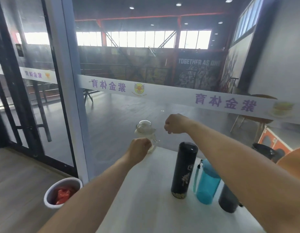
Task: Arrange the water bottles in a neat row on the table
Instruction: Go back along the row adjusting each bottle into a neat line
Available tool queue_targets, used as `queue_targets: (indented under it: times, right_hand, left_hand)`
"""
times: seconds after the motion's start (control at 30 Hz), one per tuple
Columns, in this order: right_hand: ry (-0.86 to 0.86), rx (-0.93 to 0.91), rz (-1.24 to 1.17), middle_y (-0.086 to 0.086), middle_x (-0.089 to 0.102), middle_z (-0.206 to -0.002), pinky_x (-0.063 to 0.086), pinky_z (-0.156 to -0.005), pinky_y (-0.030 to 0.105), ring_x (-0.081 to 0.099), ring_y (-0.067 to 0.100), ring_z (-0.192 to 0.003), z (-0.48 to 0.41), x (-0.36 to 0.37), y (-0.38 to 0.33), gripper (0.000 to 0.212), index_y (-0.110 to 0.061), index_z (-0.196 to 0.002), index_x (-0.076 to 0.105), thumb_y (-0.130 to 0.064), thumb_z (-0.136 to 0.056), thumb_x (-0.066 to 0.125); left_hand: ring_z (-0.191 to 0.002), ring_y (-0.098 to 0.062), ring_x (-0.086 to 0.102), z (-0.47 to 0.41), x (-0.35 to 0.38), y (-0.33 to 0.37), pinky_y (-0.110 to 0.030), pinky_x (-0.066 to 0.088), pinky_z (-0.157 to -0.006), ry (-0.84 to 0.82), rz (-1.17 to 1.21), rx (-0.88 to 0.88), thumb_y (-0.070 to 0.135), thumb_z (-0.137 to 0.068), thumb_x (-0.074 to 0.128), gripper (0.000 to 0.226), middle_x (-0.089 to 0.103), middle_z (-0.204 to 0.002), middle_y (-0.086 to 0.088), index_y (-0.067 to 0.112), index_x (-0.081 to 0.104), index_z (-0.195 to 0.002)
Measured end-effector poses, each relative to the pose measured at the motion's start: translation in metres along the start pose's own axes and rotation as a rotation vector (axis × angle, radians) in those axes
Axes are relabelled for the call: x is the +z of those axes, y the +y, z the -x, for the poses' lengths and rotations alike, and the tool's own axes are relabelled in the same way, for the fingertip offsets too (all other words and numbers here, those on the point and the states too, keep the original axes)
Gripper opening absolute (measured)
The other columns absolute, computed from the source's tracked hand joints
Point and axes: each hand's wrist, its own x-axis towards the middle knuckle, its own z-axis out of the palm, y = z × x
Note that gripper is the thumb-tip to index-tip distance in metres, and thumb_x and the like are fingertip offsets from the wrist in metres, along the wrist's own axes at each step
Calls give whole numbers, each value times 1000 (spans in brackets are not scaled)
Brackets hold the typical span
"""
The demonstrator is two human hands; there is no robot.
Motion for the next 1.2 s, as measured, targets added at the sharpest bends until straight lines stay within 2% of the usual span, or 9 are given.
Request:
queue_targets:
  times: [0.1, 0.17, 0.3, 0.4, 0.63, 0.77, 0.93, 1.03, 1.2]
  right_hand:
    - [-100, -16, -26, 1, 66, -114, 50, -90, 36, 62, 22, -103, 51, 1, 7, 43, -17, -121, 68, -48, -95, 53]
    - [-177, -25, -6, 0, 57, -132, 47, -95, 38, 55, 23, -117, 78, 2, 12, 58, -26, -134, 59, -62, -89, 57]
    - [-292, -37, 25, 2, 50, -143, 50, -97, 41, 54, 29, -121, 107, 11, 22, 73, -32, -147, 40, -44, -84, 74]
    - [-188, -47, 29, 6, 57, -134, 56, -90, 43, 60, 28, -107, 109, 24, 33, 69, -33, -139, 43, -25, -80, 79]
    - [7, -108, -110, 13, 55, -134, 51, -86, 38, 56, 32, -115, 80, 39, 42, 62, -23, -141, 47, -23, -85, 73]
    - [51, -124, -164, 16, 53, -134, 49, -93, 37, 56, 34, -118, 38, 44, 39, 63, -21, -144, 46, -22, -86, 72]
    - [85, -58, -257, 18, 48, -135, 51, -94, 40, 58, 37, -116, -19, 54, 41, 59, -24, -148, 43, -34, -94, 64]
    - [132, -51, -334, 17, 53, -132, 52, -92, 40, 60, 35, -114, -49, 58, 48, 53, -20, -145, 48, -31, -95, 64]
    - [166, -3, -379, 17, 44, -132, 51, -99, 46, 56, 38, -116, -84, 68, 60, 61, -27, -152, 38, -35, -96, 62]
  left_hand:
    - [-78, -12, 64, 25, 6, 30, -26, 51, -74, -60, -2, 64, 23, -93, 60, 14, 69, -87, 9, 26, 73, -88]
    - [-89, -15, 64, 45, 9, 53, -21, 47, -80, -149, -6, 71, 15, -93, 61, 15, 69, -101, 4, 16, 73, -103]
    - [-100, -18, 65, 75, 20, 73, -32, 52, -93, -384, 94, -39, 18, -91, 64, 40, 62, -125, 0, 17, 58, -130]
    - [-103, -17, 64, 94, 29, 75, -35, 52, -95, -465, 73, -80, 28, -92, 67, 55, 57, -130, 0, 21, 45, -142]
    - [-123, -21, 55, 90, 53, 65, -27, 45, -96, -461, 9, -44, 30, -95, 64, 78, 40, -152, -4, 26, 17, -157]
    - [-143, -22, 33, 70, 73, 50, -35, 29, -116, -454, 15, -71, 29, -98, 57, 79, 18, -163, 3, 26, 5, -158]
    - [-150, -16, 9, 40, 99, 22, -31, 12, -120, -434, 33, -90, 33, -98, 55, 84, -7, -164, 10, 29, -5, -157]
    - [-150, -16, 10, 19, 112, 3, -30, 14, -120, -436, 1, -106, 37, -99, 51, 83, -9, -164, 12, 28, -9, -156]
    - [-147, -16, 23, -10, 134, -12, -31, 26, -114, -441, -34, -103, 41, -100, 46, 79, -13, -162, 19, 32, -8, -156]
